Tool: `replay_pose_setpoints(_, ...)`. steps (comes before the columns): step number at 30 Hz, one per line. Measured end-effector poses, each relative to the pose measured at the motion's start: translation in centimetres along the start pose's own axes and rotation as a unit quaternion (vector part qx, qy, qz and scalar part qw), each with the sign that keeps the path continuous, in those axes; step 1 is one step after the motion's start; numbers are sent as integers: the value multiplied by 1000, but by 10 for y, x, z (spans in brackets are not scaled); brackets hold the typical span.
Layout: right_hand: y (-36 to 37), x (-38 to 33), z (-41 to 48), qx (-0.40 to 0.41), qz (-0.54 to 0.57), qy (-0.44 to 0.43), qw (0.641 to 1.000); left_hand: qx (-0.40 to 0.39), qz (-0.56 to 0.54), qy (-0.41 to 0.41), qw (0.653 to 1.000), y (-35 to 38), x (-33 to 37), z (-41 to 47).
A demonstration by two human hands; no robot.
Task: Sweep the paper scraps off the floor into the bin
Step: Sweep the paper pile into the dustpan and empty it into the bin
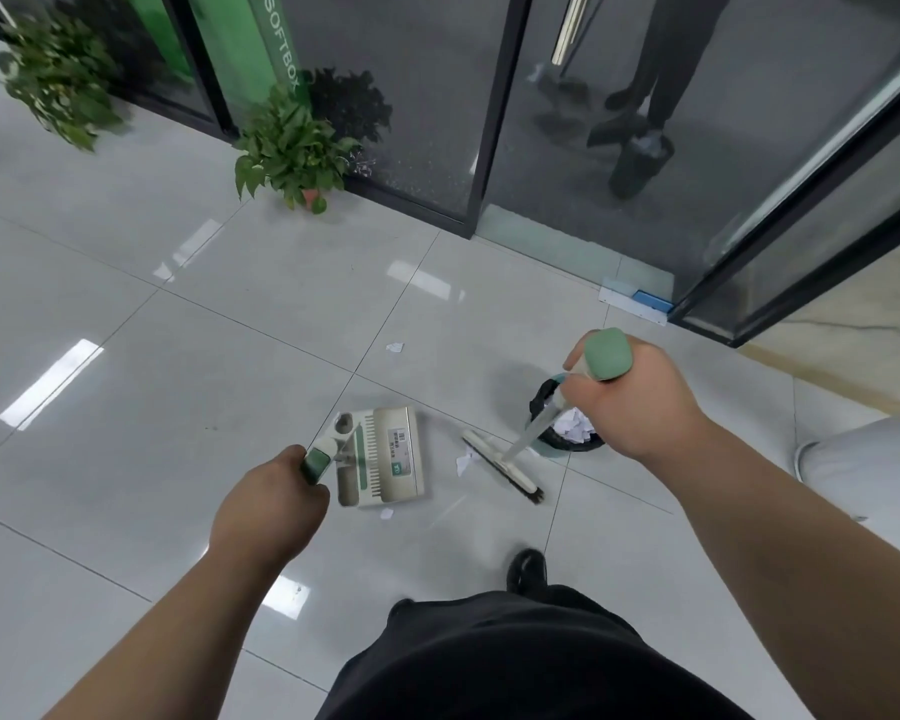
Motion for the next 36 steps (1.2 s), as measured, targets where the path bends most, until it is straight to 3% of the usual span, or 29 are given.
replay_pose_setpoints(13,32,-26,83,-97,31,-53,993,-1,-28,-79,996,19,12,60)
replay_pose_setpoints(20,27,-18,159,-161,-24,-58,985,-11,-52,-144,988,32,37,103)
replay_pose_setpoints(26,18,-21,171,-151,-43,-50,986,-6,-63,-160,985,31,25,114)
replay_pose_setpoints(36,37,-17,105,-103,-11,-37,994,-24,-86,-122,989,47,5,97)
Point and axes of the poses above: each hand's wrist, its own z-axis towards the middle knuckle, its own y-axis out of the palm, x = y × z, the point moved 2 cm from there along z, towards the middle knuckle, and after that the axes turned 10 degrees about z, right-handed, at the moved point
